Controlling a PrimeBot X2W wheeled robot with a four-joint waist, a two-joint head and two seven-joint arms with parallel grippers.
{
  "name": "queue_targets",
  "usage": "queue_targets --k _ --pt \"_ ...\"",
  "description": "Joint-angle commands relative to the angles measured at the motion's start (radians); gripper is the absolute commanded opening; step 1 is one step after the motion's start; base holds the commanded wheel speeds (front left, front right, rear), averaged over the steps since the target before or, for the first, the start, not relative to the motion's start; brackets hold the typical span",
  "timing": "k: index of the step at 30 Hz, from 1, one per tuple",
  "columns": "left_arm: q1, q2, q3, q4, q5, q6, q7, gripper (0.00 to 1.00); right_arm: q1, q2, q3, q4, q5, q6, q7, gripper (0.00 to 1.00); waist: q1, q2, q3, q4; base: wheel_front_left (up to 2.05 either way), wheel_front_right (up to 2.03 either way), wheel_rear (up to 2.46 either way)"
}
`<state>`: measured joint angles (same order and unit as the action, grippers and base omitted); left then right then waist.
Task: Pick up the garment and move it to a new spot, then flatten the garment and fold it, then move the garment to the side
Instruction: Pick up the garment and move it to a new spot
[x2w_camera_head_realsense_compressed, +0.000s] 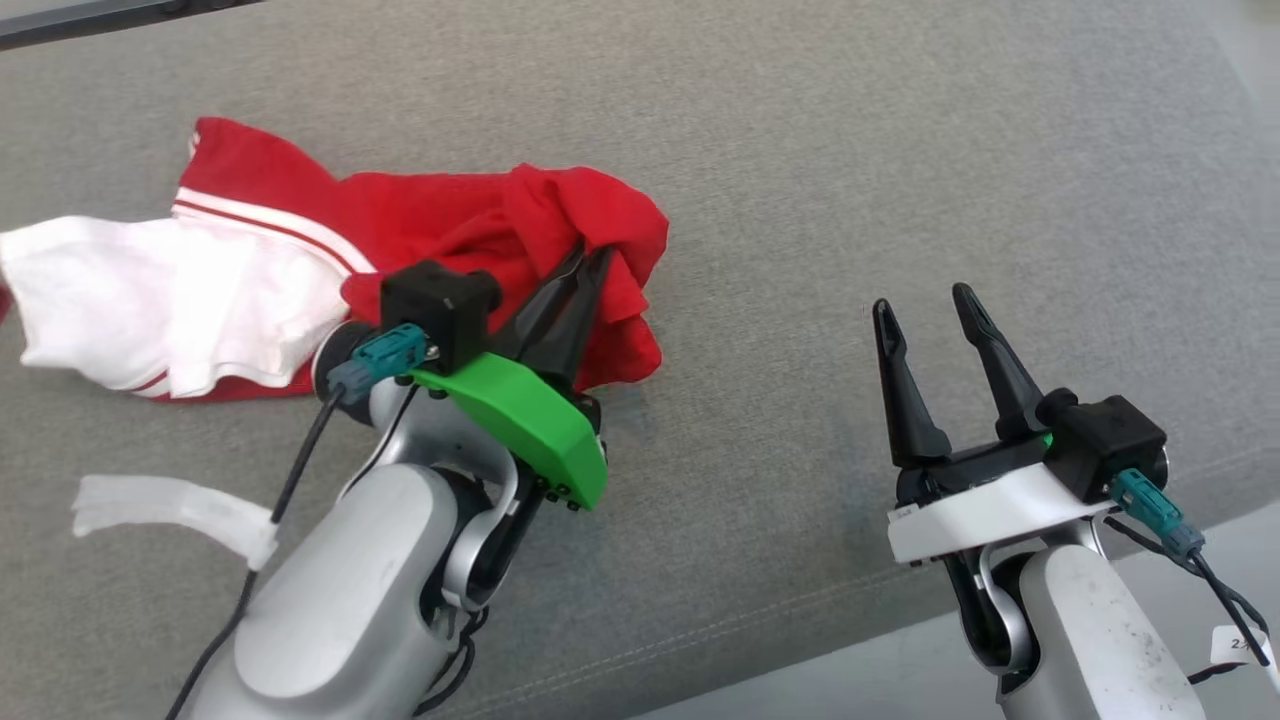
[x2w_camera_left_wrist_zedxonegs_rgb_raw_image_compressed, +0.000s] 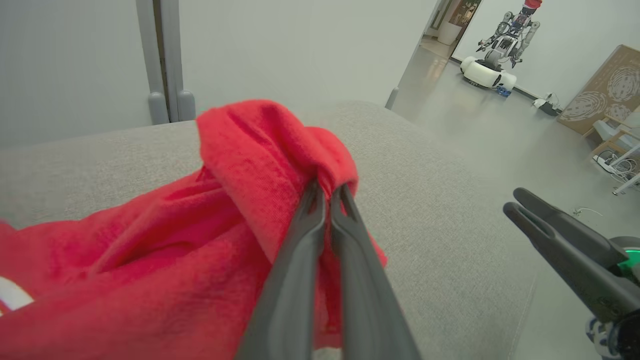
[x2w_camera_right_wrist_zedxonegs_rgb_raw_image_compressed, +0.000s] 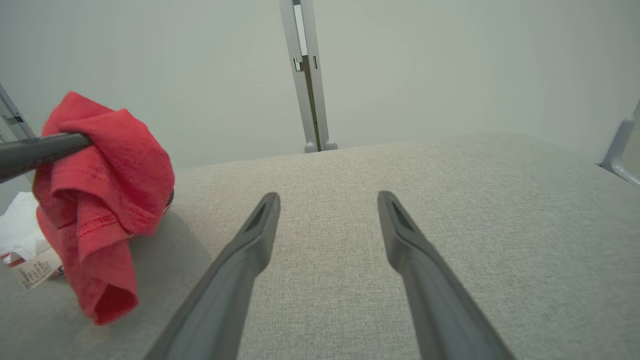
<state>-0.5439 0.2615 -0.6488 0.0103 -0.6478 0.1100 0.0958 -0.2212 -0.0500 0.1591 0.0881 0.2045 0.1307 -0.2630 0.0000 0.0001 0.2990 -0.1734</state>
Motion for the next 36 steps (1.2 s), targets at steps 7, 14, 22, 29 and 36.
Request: queue_targets --k 7,14,22,29,36 --pt "-0.081 -0.074 -0.035 0.143 0.011 -0.029 -0.02 0.0 0.002 -0.001 0.013 -0.009 0.043 0.0 -0.003 1.0 0.0 -0.0001 0.056 -0.183 0.0 0.0 0.0" --pt "-0.18 -0.122 -0.041 0.347 0.024 -0.062 -0.065 0.0 0.009 -0.001 0.03 -0.01 0.074 0.0 -0.003 1.0 0.0 -0.0001 0.084 -0.29 0.0 0.0 0.0" --pt "-0.236 -0.144 -0.028 0.506 0.023 -0.077 -0.131 1.0 0.02 -0.001 0.028 -0.016 0.093 0.0 -0.003 1.0 0.0 -0.0001 0.103 -0.315 0.0 0.0 0.0" --pt "-0.265 -0.165 -0.054 0.521 0.06 -0.098 -0.219 1.0 0.004 -0.002 0.004 -0.014 0.077 0.0 -0.003 1.0 0.0 -0.0001 0.1 -0.26 0.0 0.0 0.0" --pt "-0.242 -0.116 -0.043 0.424 0.089 -0.067 -0.282 1.0 -0.007 -0.002 -0.022 -0.012 0.045 0.0 -0.003 1.0 0.0 -0.0001 0.079 -0.176 0.0 0.0 0.0"
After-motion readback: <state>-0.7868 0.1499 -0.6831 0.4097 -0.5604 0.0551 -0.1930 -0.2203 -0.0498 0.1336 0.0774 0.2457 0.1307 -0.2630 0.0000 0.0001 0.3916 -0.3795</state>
